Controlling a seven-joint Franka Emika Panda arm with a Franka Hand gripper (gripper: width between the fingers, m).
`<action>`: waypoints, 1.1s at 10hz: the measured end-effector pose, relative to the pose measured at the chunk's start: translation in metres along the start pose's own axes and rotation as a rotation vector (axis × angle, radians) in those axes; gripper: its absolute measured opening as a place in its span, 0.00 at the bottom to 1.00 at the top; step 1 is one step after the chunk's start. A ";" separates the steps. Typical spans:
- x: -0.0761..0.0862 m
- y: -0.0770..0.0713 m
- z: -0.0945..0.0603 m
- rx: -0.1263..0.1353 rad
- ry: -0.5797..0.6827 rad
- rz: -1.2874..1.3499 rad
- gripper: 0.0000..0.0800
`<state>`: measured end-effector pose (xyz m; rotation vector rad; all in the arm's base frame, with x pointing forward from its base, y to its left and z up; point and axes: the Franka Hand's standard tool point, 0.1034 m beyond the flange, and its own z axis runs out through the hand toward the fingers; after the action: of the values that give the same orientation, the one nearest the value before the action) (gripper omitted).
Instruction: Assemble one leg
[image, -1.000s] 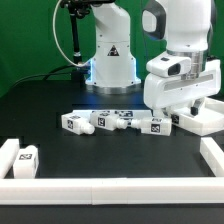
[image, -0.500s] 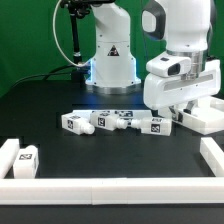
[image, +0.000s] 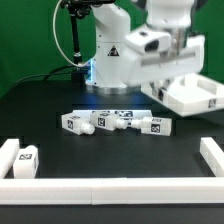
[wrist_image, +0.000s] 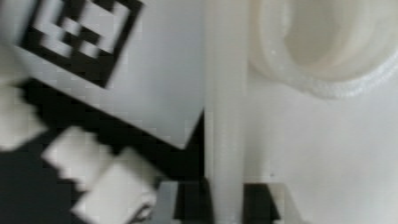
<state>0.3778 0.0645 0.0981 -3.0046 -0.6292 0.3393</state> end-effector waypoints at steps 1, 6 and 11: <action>-0.006 0.022 -0.016 0.010 0.006 0.027 0.07; -0.015 0.043 -0.027 0.024 -0.001 0.070 0.07; 0.020 0.106 -0.022 0.150 -0.042 0.461 0.07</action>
Offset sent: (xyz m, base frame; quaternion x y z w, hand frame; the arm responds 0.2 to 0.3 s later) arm 0.0000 0.0000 0.0000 0.0000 0.0000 0.0000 1.0000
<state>0.4418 -0.0243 0.1053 -2.9693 0.0960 0.4453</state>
